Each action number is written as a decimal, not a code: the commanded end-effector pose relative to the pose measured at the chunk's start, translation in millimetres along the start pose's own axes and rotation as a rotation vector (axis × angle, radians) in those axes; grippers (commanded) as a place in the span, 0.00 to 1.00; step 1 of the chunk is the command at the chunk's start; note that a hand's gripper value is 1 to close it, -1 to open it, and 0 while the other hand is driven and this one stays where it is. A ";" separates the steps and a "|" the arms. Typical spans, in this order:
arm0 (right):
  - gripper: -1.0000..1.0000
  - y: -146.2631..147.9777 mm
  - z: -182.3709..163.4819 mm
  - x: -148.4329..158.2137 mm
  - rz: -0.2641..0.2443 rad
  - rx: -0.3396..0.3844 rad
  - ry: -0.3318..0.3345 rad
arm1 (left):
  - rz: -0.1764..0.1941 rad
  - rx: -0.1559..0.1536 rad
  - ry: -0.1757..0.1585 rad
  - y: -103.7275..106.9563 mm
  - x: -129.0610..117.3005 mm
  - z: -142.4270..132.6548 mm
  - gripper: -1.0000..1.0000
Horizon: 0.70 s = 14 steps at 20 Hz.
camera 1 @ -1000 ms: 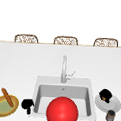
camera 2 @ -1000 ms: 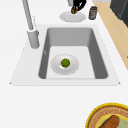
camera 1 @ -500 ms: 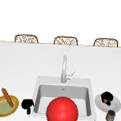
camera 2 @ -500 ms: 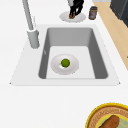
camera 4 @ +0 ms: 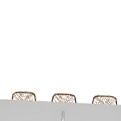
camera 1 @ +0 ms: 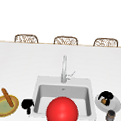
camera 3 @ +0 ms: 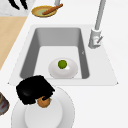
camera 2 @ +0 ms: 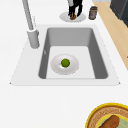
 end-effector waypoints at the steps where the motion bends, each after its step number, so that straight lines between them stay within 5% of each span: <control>1: 0.00 0.3 4.8 3.3 0.003 0.002 -0.012 | 0.000 0.000 0.000 0.0 0.0 0.0 0.50; 10: 0.00 -55.6 -12.7 23.5 -0.035 0.139 0.004 | 0.000 0.000 0.000 0.0 0.0 0.0 0.50; 14: 0.00 -72.1 -28.8 42.0 0.008 0.131 0.035 | 0.000 0.000 0.000 0.0 0.0 0.0 0.50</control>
